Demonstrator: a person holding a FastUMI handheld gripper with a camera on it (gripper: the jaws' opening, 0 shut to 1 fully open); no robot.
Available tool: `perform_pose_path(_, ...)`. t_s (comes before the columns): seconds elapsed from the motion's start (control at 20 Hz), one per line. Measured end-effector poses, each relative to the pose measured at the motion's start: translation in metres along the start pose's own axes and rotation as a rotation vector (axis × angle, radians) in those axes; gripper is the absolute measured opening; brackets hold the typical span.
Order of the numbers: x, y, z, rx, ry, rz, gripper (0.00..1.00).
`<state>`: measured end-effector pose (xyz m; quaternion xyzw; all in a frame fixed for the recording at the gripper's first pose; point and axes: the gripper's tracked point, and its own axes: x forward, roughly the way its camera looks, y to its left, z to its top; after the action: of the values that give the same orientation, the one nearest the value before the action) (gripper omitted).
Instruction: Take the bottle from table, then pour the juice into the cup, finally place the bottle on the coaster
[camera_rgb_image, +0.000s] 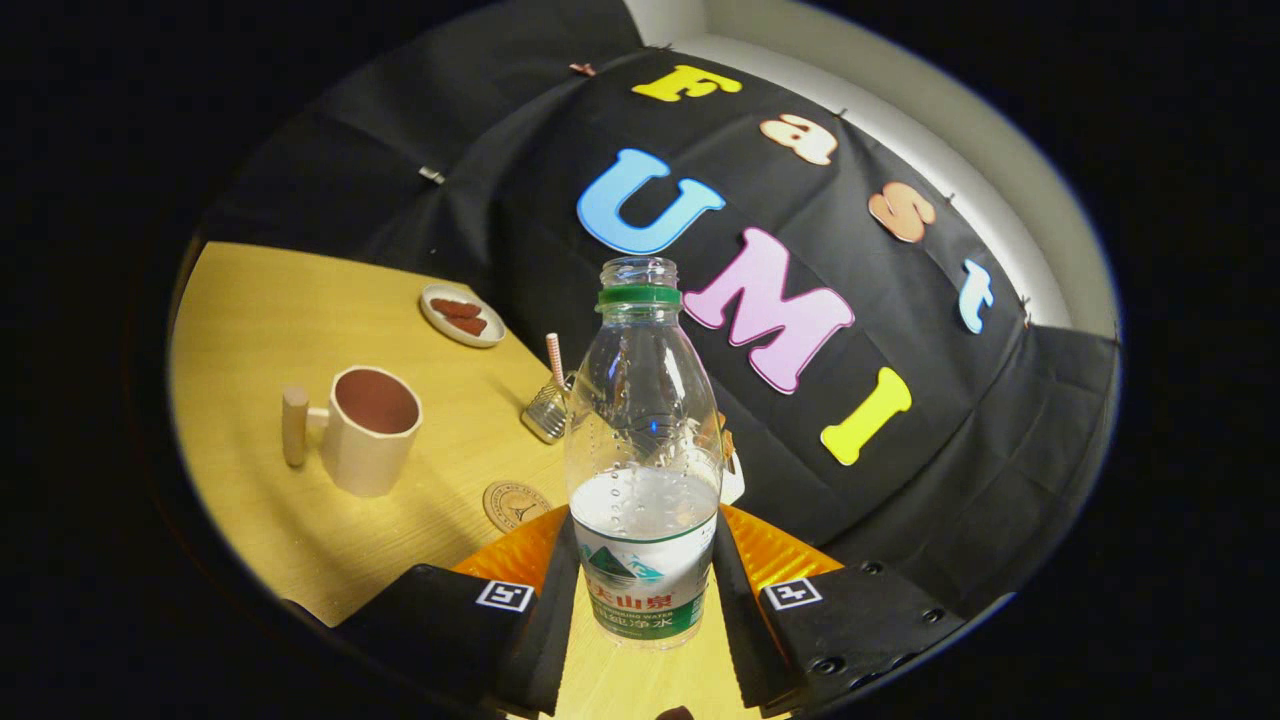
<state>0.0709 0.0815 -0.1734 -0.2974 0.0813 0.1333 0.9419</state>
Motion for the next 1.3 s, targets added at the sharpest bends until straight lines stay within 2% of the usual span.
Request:
perform_pose_path(0.2,0.001,0.023,0.01,-0.178,0.023,0.061,0.68)
perform_pose_path(0.5,0.009,0.045,0.002,-0.371,0.073,0.129,0.68)
perform_pose_path(0.85,0.02,0.057,-0.011,-0.544,0.158,0.153,0.68)
perform_pose_path(1.3,0.029,0.061,-0.005,-0.696,0.173,0.175,0.68)
